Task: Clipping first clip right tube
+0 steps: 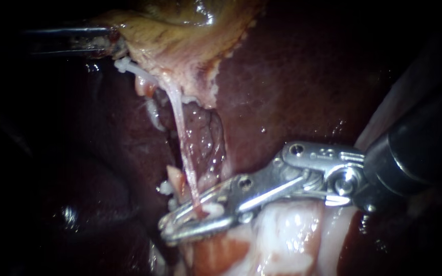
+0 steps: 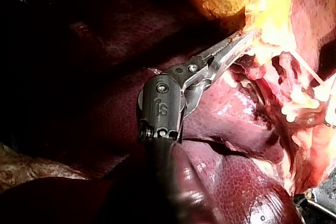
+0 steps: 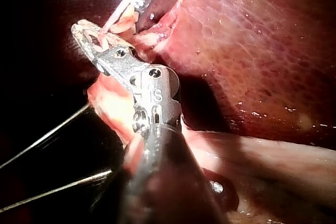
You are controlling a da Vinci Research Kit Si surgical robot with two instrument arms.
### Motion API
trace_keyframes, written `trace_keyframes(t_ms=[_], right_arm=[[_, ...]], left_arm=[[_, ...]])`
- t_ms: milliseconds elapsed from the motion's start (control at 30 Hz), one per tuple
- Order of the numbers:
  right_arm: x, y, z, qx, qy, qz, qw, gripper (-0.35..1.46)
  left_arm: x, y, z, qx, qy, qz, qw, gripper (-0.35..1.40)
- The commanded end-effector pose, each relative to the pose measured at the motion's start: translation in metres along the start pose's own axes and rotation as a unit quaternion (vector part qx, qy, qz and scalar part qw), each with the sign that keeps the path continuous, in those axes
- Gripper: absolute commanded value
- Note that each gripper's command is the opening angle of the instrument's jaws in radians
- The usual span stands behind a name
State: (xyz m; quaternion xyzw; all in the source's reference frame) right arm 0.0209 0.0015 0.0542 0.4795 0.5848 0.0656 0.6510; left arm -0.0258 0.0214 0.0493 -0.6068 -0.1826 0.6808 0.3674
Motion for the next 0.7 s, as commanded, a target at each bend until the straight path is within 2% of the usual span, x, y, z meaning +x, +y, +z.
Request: trace_keyframes(t_ms=[33,100,267,600,700], right_arm=[[0.0000,0.0000,0.0000,0.001,-0.001,0.001,1.0000,-0.25],[-0.0001,0.0001,-0.0001,0.001,-0.001,0.007,1.0000,-0.35],[-0.0002,-0.0003,-0.0005,0.000,-0.002,0.036,0.9993,-0.35],[-0.0002,-0.0004,-0.0006,-0.004,-0.005,0.036,0.9993,-0.35],[-0.0003,-0.0003,-0.0005,-0.005,-0.005,0.069,0.9976,-0.35]], left_arm=[[0.0000,0.0000,0.0000,0.000,0.000,0.000,1.0000,-0.35],[0.0000,0.0000,0.0000,0.000,0.000,0.000,1.0000,-0.35],[0.0000,0.0000,0.0000,0.000,0.000,0.000,1.0000,-0.35],[0.0000,0.0000,0.0000,0.000,0.000,0.000,1.0000,-0.35],[0.0000,-0.0001,0.0000,0.000,0.000,0.000,1.0000,-0.35]])
